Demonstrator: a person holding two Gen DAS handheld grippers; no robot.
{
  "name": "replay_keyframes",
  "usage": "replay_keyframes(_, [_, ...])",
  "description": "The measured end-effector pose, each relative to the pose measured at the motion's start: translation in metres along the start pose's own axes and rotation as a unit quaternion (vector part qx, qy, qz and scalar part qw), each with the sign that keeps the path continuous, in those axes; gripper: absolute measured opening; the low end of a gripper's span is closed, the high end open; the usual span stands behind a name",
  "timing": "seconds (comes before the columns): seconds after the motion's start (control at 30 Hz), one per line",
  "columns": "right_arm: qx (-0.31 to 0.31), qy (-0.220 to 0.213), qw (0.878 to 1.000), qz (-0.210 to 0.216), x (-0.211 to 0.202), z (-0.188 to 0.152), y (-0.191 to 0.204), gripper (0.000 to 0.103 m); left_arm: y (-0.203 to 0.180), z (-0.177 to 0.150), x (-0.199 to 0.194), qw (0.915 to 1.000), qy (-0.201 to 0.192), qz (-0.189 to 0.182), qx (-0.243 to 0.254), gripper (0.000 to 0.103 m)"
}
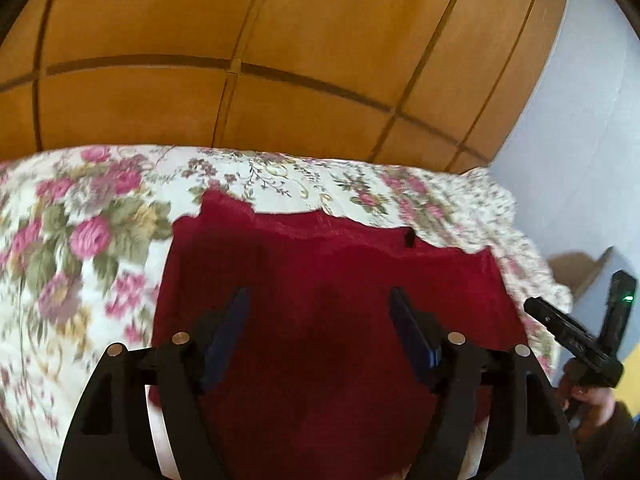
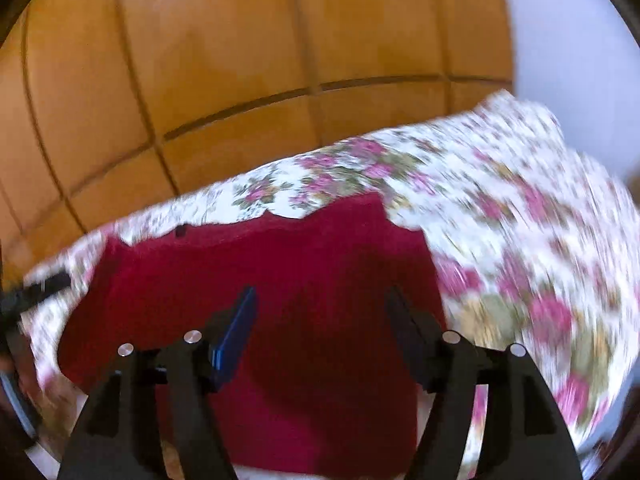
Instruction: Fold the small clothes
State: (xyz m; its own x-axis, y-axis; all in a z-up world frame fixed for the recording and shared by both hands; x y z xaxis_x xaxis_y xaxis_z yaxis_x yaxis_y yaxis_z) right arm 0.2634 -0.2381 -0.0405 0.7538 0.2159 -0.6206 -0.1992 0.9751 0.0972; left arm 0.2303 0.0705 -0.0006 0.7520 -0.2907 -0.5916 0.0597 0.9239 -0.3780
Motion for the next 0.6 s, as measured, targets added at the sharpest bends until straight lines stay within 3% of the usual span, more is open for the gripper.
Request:
replay_keyframes(0.13, [-0.009, 0.017, 1.0, 0.017, 0.04, 0.01, 0.008, 0.066, 0.002, 0.01, 0.038, 0.9993, 0.022, 0.025, 0.015, 0.072])
replay_keyframes(0.27, [-0.028, 0.034, 0.999, 0.01, 0.078, 0.015, 0.009, 0.066, 0.04, -0.006, 0.071, 0.9957, 0.056, 0.072, -0.013, 0.072])
replay_keyframes(0.4, [0.01, 0.071, 0.995, -0.067, 0.118, 0.01, -0.022, 0.063, 0.046, -0.017, 0.07, 0.9987, 0.023, 0.045, 0.006, 0.074])
replay_keyframes(0.47, [0.065, 0.083, 0.992, -0.063, 0.13, 0.007, -0.039, 0.063, 0.047, -0.018, 0.071, 0.9989, 0.023, 0.041, 0.0, 0.074])
replay_keyframes(0.6, [0.056, 0.076, 0.992, -0.087, 0.127, 0.008, -0.042, 0.068, 0.044, -0.018, 0.072, 0.9993, 0.025, 0.028, 0.0, 0.082])
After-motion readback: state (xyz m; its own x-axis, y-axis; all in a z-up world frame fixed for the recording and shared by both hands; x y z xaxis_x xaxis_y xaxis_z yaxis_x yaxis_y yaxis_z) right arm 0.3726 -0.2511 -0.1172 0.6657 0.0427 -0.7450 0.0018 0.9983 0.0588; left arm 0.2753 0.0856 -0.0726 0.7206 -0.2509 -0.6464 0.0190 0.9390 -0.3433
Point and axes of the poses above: each gripper's, at about its wrist camera, not at the fingertips, and x roughly the way its jaws point, y to its left, z to its top, the point moved 6 cm from there along x, roughly the way its jaws point, and after that the axes turned 5 degrees about -z, right-handed, at the moved point
